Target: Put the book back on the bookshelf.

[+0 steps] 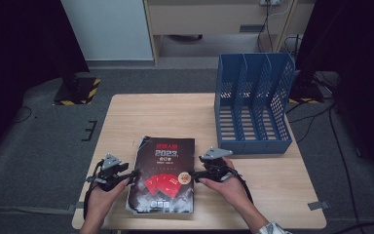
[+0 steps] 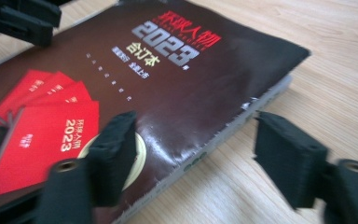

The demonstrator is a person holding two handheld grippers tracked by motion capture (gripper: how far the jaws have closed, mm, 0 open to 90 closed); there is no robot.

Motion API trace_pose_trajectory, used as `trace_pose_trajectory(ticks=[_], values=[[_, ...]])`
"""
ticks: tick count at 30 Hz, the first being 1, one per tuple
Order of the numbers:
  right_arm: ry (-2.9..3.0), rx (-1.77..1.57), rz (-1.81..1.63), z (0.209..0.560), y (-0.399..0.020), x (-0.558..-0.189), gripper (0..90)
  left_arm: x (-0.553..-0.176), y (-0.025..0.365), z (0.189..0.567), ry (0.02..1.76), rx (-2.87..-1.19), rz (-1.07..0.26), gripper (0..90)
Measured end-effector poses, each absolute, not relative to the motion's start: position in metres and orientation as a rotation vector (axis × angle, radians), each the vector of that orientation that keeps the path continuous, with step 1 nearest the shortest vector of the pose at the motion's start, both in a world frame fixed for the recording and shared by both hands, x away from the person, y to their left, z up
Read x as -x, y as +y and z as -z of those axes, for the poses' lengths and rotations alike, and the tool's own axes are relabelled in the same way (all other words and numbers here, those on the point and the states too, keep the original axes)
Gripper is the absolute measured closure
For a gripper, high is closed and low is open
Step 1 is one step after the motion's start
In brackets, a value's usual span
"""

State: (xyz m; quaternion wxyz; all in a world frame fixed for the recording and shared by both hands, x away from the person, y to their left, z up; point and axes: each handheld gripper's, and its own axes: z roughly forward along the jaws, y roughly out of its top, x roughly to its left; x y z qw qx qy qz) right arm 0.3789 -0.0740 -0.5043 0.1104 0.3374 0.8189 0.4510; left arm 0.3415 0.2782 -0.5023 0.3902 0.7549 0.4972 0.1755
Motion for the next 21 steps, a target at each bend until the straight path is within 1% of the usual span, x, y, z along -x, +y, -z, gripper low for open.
trace_pose_trajectory(ticks=[5, 8, 10, 11, 14, 21], values=[[2.455, -1.029, -1.354, 0.508, -0.072, -0.376, 18.8, -0.343, 0.275, 0.504, 1.245, -1.924, -0.39, 43.3], [2.464, -1.034, -1.367, 0.508, -0.072, -0.376, 18.2, -0.344, 0.272, 0.505, 1.236, -1.923, -0.362, 44.4], [2.468, -1.026, -1.37, 0.508, -0.072, -0.374, 18.3, -0.346, 0.271, 0.508, 1.234, -1.911, -0.314, 44.4], [2.473, -1.015, -1.363, 0.508, -0.071, -0.373, 18.2, -0.347, 0.271, 0.507, 1.238, -1.912, -0.315, 43.2], [2.477, -1.011, -1.354, 0.509, -0.072, -0.372, 18.2, -0.346, 0.267, 0.505, 1.217, -1.95, -0.359, 43.3], [2.48, -1.046, -1.352, 0.51, -0.075, -0.372, 18.3, -0.345, 0.259, 0.503, 1.155, -2.0, -0.405, 45.4]])
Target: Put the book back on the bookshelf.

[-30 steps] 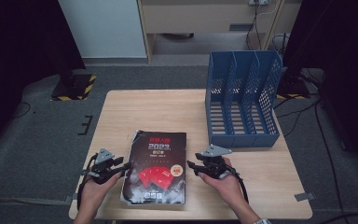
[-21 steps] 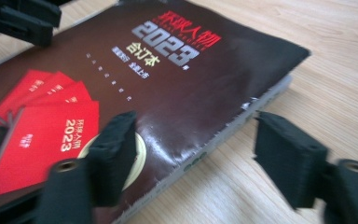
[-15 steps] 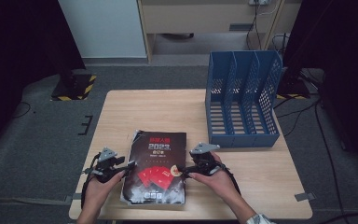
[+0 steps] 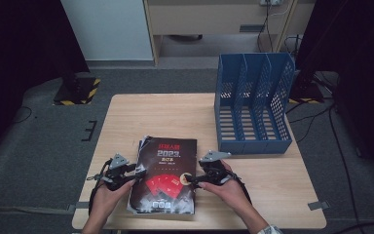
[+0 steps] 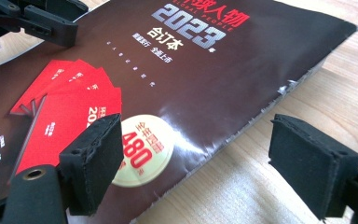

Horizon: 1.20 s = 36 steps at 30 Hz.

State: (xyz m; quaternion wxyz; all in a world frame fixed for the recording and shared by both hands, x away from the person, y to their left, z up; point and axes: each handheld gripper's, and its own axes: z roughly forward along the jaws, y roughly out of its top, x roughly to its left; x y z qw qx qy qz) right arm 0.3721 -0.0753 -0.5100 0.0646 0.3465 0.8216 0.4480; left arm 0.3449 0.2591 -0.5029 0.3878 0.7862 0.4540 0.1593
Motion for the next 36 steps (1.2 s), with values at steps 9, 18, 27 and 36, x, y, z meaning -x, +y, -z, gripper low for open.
trace_pose_trajectory(ticks=[9, 18, 27, 36], values=[[2.523, -1.098, -1.358, 0.516, -0.076, -0.376, 14.6, -0.345, 0.258, 0.502, 1.141, -2.013, -0.42, 46.2], [2.573, -1.144, -1.396, 0.524, -0.072, -0.383, 13.2, -0.345, 0.258, 0.503, 1.126, -2.018, -0.429, 46.2], [2.589, -1.086, -1.399, 0.518, -0.07, -0.38, 16.9, -0.345, 0.257, 0.502, 1.112, -2.038, -0.438, 46.2], [2.606, -1.041, -1.56, 0.496, -0.067, -0.383, 21.7, -0.345, 0.259, 0.502, 1.108, -2.033, -0.426, 46.3]])
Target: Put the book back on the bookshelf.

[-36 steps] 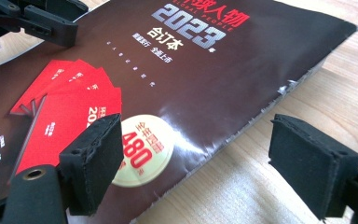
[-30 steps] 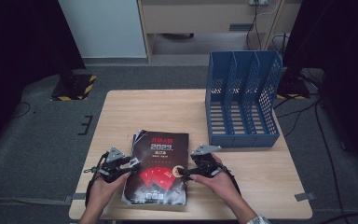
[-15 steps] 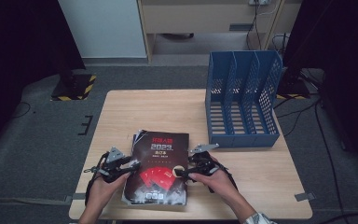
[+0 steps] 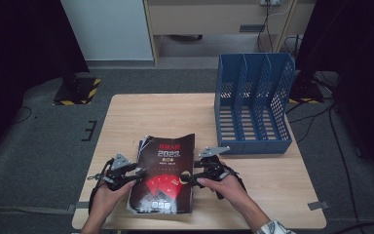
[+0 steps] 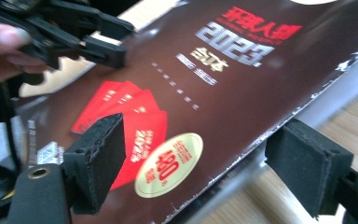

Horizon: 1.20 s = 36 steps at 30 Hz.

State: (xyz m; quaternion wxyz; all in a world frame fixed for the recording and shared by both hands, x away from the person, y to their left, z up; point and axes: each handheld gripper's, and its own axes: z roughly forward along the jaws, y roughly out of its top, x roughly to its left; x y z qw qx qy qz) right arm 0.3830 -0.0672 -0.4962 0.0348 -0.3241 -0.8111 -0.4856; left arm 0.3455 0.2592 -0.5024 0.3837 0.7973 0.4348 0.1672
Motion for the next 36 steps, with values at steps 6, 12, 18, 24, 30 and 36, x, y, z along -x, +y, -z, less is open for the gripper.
trace_pose_trajectory(ticks=[6, 12, 18, 24, 30, 36], values=[[-2.496, 0.981, 1.436, 0.497, -0.057, -0.397, 25.3, -0.345, 0.259, 0.503, 1.106, -2.032, -0.429, 46.3], [-2.468, 1.013, 1.4, 0.498, -0.05, -0.408, 31.4, -0.345, 0.26, 0.503, 1.107, -2.024, -0.43, 46.3], [-2.487, 1.016, 1.35, 0.493, -0.036, -0.416, 32.9, -0.345, 0.259, 0.503, 1.106, -2.026, -0.434, 46.3], [-2.51, 1.031, 1.299, 0.494, -0.025, -0.422, 37.5, -0.344, 0.259, 0.503, 1.107, -2.023, -0.435, 46.2], [-2.509, 1.036, 1.267, 0.496, -0.018, -0.424, 39.8, -0.344, 0.259, 0.504, 1.108, -2.022, -0.435, 46.2], [-2.524, 1.033, 1.256, 0.496, -0.017, -0.424, 45.8, -0.344, 0.259, 0.504, 1.108, -2.022, -0.436, 46.1]])
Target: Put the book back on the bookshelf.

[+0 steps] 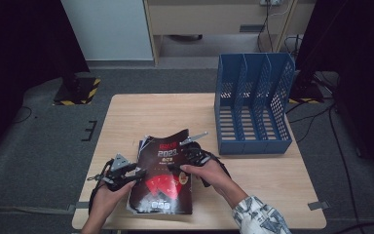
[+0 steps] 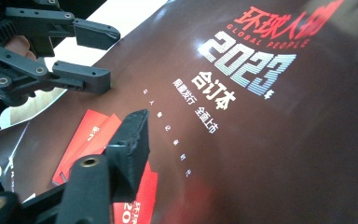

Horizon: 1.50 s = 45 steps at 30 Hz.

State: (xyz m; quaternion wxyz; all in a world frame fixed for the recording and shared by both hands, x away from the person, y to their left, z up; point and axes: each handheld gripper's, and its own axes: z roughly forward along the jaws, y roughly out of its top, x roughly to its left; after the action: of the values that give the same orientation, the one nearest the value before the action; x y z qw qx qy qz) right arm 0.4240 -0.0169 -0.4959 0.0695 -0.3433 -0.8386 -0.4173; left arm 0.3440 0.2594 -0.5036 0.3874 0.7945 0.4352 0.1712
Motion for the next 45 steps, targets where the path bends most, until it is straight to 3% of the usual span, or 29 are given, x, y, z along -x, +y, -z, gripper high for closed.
trace_pose_trajectory(ticks=[13, 26, 33, 45], values=[[-2.533, 1.046, 1.249, 0.497, -0.016, -0.423, 50.7, -0.344, 0.258, 0.503, 1.106, -2.025, -0.445, 46.0], [-2.461, 1.092, 1.3, 0.495, -0.021, -0.422, 66.4, -0.343, 0.257, 0.503, 1.102, -2.03, -0.457, 45.5], [-2.425, 1.107, 1.357, 0.488, -0.025, -0.424, 78.3, -0.343, 0.254, 0.503, 1.092, -2.036, -0.473, 40.3], [-2.498, 1.044, 1.447, 0.462, -0.02, -0.421, 83.0, -0.343, 0.25, 0.502, 1.091, -2.025, -0.472, 34.7]])
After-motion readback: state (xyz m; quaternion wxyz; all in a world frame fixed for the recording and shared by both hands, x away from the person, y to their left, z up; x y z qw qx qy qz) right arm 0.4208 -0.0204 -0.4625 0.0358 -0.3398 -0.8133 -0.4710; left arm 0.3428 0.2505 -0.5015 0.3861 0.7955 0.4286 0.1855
